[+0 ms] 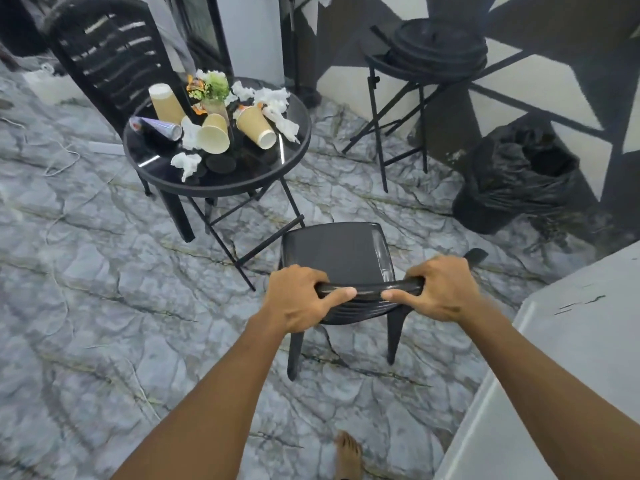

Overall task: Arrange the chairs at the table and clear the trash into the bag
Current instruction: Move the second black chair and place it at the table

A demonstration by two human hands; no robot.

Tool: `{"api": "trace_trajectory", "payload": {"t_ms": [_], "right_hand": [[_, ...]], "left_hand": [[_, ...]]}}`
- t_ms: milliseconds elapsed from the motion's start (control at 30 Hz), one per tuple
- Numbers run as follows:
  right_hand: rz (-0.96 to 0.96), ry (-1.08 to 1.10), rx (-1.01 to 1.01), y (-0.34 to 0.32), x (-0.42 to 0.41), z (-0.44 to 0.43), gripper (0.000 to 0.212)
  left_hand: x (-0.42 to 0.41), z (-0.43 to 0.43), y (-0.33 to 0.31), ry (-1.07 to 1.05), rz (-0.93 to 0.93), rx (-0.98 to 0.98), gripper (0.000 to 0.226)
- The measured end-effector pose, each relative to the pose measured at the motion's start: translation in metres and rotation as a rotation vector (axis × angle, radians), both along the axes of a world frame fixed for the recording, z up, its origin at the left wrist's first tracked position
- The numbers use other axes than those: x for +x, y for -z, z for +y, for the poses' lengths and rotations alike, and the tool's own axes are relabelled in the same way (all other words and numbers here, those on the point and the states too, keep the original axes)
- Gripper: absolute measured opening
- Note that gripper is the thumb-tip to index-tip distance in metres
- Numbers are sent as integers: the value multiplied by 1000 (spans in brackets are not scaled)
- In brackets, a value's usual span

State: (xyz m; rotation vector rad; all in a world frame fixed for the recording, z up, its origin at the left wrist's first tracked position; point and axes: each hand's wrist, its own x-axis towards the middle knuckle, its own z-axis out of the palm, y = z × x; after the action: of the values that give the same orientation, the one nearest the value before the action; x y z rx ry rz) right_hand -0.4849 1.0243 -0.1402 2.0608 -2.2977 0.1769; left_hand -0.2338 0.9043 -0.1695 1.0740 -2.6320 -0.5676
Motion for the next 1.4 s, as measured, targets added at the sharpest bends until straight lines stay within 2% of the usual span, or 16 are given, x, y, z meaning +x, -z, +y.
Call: {"api": "trace_trajectory", "payload": {"t_ms": [67, 167, 267, 400, 533, 667, 833, 1100, 1167, 1267, 1400], "right_hand": [[42, -50, -31, -6, 9, -22, 109], [36, -146, -71, -20, 20, -54, 97], [31, -248, -109, -19, 12, -59, 97], [-69, -365, -167, -10, -5, -66, 85], [-54, -353, -153, -16, -14, -113, 98], [-86, -263, -106, -15, -52, -115, 97], [-31, -329, -59, -11, -49, -122, 98], [-206, -370, -211, 14, -98, -93, 82], [-210, -373, -176, 8, -107, -101, 84], [-118, -396, -70, -9, -108, -118, 91], [-31, -435, 58, -12, -103, -122, 99]], "left_hand": [[9, -9, 0, -49, 58, 10, 86], [26, -18, -6, -119, 96, 2, 85], [29, 3, -10, -175, 32, -78, 86], [20, 37, -8, -257, -27, -130, 84], [2, 5, -22, -378, -16, -99, 85], [-36, -26, -33, -321, -43, -139, 84], [-25, -27, -13, -280, -18, -63, 91], [-68, 25, -13, -330, -90, -24, 81], [-78, 24, -13, -349, -87, -19, 84], [-82, 8, -15, -345, -52, -39, 84], [-74, -12, -18, -254, -59, -5, 82]]}}
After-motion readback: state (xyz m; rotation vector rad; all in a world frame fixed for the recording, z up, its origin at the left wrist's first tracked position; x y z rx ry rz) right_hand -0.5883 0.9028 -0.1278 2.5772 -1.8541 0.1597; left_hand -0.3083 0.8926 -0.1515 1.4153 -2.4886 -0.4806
